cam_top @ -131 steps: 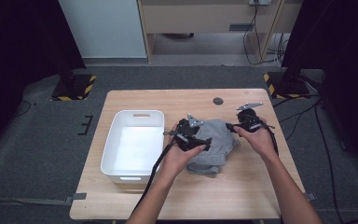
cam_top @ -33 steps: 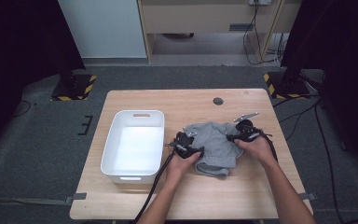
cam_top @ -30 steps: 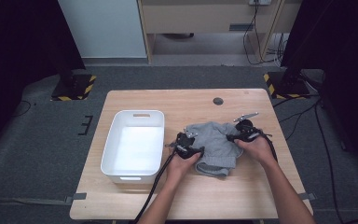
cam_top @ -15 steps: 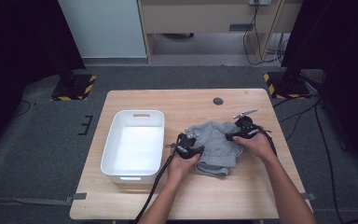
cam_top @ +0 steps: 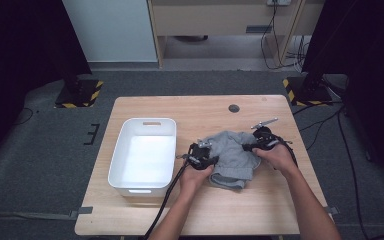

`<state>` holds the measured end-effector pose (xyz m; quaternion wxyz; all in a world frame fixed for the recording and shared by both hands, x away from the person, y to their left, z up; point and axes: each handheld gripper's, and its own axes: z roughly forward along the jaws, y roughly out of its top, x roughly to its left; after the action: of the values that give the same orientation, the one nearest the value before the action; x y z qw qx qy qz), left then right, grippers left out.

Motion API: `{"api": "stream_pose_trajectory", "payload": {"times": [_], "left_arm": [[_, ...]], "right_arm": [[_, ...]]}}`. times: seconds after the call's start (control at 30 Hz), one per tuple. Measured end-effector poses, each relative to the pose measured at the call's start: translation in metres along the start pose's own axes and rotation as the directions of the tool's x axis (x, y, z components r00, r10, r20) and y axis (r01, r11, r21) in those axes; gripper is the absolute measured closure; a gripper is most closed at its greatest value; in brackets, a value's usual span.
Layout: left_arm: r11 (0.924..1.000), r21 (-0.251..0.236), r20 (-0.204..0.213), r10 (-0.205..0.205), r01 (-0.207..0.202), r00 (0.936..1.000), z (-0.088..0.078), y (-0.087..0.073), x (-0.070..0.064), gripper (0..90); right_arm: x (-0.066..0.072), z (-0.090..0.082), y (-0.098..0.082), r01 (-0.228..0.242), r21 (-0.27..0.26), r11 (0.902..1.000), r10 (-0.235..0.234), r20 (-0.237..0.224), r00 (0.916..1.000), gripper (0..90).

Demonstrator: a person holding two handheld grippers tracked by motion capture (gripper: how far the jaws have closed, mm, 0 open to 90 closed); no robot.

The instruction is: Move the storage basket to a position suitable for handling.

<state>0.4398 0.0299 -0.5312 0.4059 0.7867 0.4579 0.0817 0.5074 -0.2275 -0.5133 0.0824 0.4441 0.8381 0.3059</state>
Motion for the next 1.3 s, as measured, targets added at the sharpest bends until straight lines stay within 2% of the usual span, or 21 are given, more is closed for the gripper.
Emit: {"api": "stream_pose_trajectory", "payload": {"times": [0.1,0.23,0.4,0.6,0.73,0.97,1.07,1.3], "left_arm": [[1.0000,0.005,-0.002,-0.006,0.006,1.0000,0.000,0.001,-0.001,74.8],[0.9995,0.008,-0.022,0.031,-0.031,0.9993,-0.002,0.003,-0.006,75.8],[0.9978,-0.005,-0.018,0.067,-0.067,0.9976,-0.011,0.008,-0.013,76.2],[0.9930,-0.031,-0.015,0.114,-0.114,0.9934,-0.026,0.022,-0.024,76.2],[0.9887,-0.045,-0.015,0.143,-0.143,0.9897,-0.038,0.030,-0.030,76.2],[0.9838,-0.052,-0.017,0.171,-0.172,0.9851,-0.052,0.041,-0.038,76.3],[0.9832,-0.059,-0.003,0.173,-0.173,0.9849,-0.059,0.044,-0.039,76.3],[0.9785,-0.073,-0.018,0.192,-0.193,0.9812,-0.073,0.050,-0.040,76.3]], "right_arm": [[0.005,-0.001,0.000,0.031,0.001,0.9995,-0.031,0.026,0.9992,71.0],[0.009,-0.005,0.001,0.055,0.000,0.9985,-0.055,0.052,0.9971,71.7],[0.010,-0.016,0.002,0.076,-0.025,0.9968,-0.074,0.052,0.9958,72.1],[0.010,-0.033,0.005,0.083,-0.057,0.9949,-0.080,0.049,0.9956,72.2],[0.011,-0.046,0.009,0.074,-0.080,0.9940,-0.071,0.044,0.9966,72.2],[0.019,-0.060,0.017,0.055,-0.114,0.9919,-0.045,0.084,0.9954,72.1],[0.020,-0.062,0.019,0.040,-0.118,0.9922,-0.031,0.079,0.9964,72.2],[0.024,-0.070,0.027,0.031,-0.133,0.9906,-0.023,0.063,0.9978,72.3]]}}
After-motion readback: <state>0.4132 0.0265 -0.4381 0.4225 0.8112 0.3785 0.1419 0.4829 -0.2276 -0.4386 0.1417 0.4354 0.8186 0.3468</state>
